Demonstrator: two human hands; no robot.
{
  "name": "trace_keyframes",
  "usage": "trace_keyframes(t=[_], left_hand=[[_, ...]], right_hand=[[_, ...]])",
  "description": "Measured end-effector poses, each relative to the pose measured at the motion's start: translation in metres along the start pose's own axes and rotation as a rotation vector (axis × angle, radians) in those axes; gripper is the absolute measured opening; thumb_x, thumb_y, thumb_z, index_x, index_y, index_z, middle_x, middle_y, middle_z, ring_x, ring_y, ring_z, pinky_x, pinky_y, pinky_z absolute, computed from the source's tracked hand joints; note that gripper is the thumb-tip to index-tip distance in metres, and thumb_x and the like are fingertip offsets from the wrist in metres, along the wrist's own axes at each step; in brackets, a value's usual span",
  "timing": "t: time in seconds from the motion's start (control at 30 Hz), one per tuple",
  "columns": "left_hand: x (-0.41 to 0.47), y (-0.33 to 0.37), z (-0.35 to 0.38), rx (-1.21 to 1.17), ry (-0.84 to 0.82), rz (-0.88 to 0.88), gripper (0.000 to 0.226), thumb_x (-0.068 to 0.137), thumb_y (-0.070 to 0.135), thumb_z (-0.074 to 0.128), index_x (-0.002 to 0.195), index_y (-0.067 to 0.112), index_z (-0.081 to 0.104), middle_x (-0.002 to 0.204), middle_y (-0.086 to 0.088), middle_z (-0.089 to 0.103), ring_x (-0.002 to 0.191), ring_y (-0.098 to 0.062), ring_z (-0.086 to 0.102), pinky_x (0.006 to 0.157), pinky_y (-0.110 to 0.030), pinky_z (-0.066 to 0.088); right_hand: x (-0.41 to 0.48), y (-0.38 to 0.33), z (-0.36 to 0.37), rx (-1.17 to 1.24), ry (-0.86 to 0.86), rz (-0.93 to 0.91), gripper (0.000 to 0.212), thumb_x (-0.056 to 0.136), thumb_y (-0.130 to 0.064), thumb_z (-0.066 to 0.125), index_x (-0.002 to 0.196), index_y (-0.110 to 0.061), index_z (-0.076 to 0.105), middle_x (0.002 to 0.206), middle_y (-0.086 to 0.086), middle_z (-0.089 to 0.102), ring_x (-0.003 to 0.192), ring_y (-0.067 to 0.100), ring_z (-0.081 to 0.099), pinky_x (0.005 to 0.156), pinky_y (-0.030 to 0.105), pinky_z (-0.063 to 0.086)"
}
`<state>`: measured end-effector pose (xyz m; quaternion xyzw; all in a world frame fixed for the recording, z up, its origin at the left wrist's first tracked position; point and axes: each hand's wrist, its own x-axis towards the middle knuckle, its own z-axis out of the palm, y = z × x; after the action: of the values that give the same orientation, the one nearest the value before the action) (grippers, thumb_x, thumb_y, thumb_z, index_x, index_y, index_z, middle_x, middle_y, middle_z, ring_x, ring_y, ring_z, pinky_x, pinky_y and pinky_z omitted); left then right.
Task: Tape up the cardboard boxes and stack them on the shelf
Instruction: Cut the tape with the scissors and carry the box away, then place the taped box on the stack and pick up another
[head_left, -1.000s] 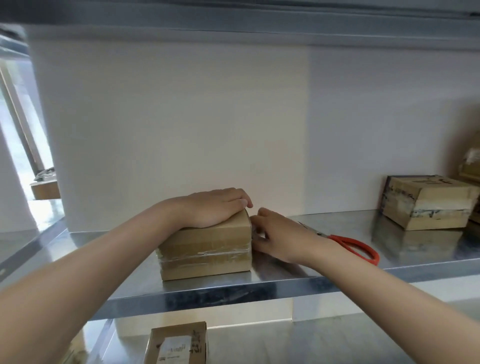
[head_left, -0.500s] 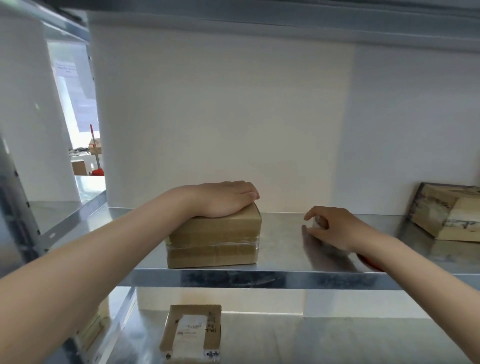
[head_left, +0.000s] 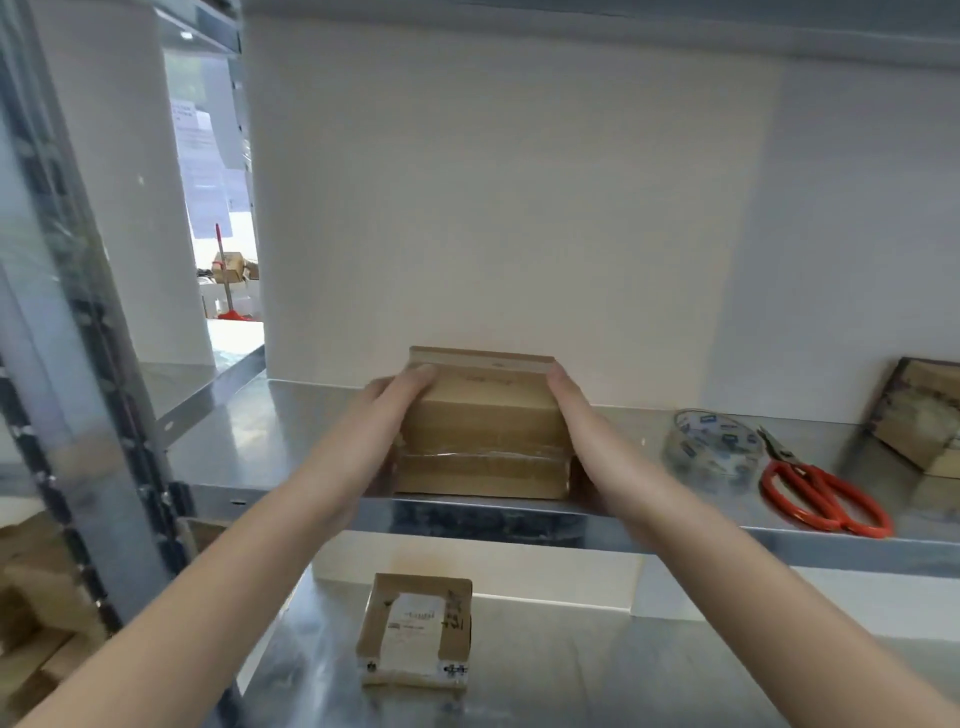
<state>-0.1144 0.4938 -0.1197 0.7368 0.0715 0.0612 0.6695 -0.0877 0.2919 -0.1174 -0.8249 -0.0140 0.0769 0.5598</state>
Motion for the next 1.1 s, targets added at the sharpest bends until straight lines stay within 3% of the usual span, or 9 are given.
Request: trace_keyframes(t=[0.17,0.27,0.37,0.43,0.53,0.63,0.77,0.93,1.1], left_hand=[[-0.011,-0.005,0.012,-0.061,-0.056,0.012,0.031,0.09,0.065,0.05,0.105,0.038,0.056,0.112,0.001,0.065,0.106,-0.019,0.062,0.102,-0.044,0.048],[-0.021,-0.004,0.008,-0.119,0.002,0.153,0.026,0.091,0.061,0.052,0.107,0.042,0.056,0.113,0.002,0.064,0.106,-0.018,0.061,0.097,-0.046,0.052],[-0.042,-0.013,-0.004,-0.138,-0.019,0.292,0.037,0.084,0.06,0.052,0.114,0.041,0.059,0.113,0.008,0.066,0.108,-0.015,0.063,0.094,-0.044,0.054],[-0.065,-0.025,-0.008,-0.146,-0.049,0.344,0.044,0.084,0.057,0.054,0.122,0.035,0.06,0.115,0.008,0.069,0.11,-0.014,0.064,0.091,-0.037,0.053],[-0.106,-0.049,-0.007,-0.197,-0.046,0.342,0.055,0.077,0.056,0.06,0.128,0.036,0.058,0.119,0.009,0.071,0.112,-0.01,0.066,0.087,-0.027,0.053],[-0.15,-0.077,0.003,-0.318,0.046,0.23,0.069,0.06,0.053,0.069,0.127,0.039,0.06,0.117,0.014,0.073,0.11,-0.005,0.068,0.082,-0.015,0.054],[-0.175,-0.129,0.026,-0.331,0.152,0.049,0.055,0.074,0.052,0.082,0.123,0.045,0.06,0.109,0.024,0.073,0.1,0.005,0.068,0.074,-0.01,0.053],[-0.175,-0.197,0.072,-0.193,0.011,-0.086,0.064,0.087,0.049,0.053,0.147,0.052,0.031,0.138,0.027,0.053,0.115,0.012,0.056,0.089,-0.012,0.052],[-0.155,-0.249,0.114,-0.129,-0.031,-0.164,0.064,0.092,0.055,0.046,0.152,0.047,0.024,0.153,0.024,0.037,0.134,0.011,0.038,0.107,-0.013,0.037]], right_hand=[[-0.013,-0.006,0.01,0.16,0.021,0.011,0.062,0.086,-0.079,0.039,0.126,-0.036,0.058,0.131,-0.009,0.061,0.123,0.017,0.055,0.111,0.038,0.038],[-0.028,-0.006,0.016,0.125,0.084,-0.144,0.032,0.094,-0.067,0.039,0.101,-0.042,0.058,0.105,-0.022,0.063,0.111,0.006,0.056,0.103,0.031,0.042],[-0.054,-0.003,0.014,0.08,0.088,-0.256,0.028,0.094,-0.06,0.045,0.095,-0.038,0.063,0.08,-0.032,0.069,0.084,-0.016,0.062,0.072,0.001,0.045],[-0.074,0.003,0.011,0.072,0.04,-0.284,0.025,0.092,-0.057,0.052,0.093,-0.037,0.067,0.081,-0.035,0.069,0.077,-0.019,0.062,0.057,-0.002,0.041],[-0.103,0.022,0.005,0.111,-0.064,-0.306,0.043,0.078,-0.063,0.064,0.114,-0.04,0.069,0.107,-0.025,0.072,0.098,-0.01,0.065,0.075,0.007,0.048],[-0.126,0.06,0.002,0.159,-0.068,-0.301,0.084,0.051,-0.075,0.08,0.127,-0.043,0.064,0.126,-0.016,0.068,0.118,0.001,0.062,0.101,0.033,0.049],[-0.142,0.123,0.007,0.268,-0.068,-0.159,0.11,0.023,-0.064,0.095,0.125,-0.033,0.067,0.12,-0.009,0.071,0.105,0.003,0.069,0.081,0.013,0.054],[-0.14,0.208,0.005,0.294,-0.127,0.025,0.07,0.061,-0.015,0.086,0.127,-0.02,0.065,0.115,-0.005,0.075,0.103,0.006,0.071,0.082,0.015,0.055],[-0.132,0.274,0.009,0.257,0.008,0.083,0.052,0.082,-0.014,0.076,0.128,-0.032,0.06,0.109,-0.018,0.075,0.106,-0.003,0.067,0.085,0.01,0.052]])
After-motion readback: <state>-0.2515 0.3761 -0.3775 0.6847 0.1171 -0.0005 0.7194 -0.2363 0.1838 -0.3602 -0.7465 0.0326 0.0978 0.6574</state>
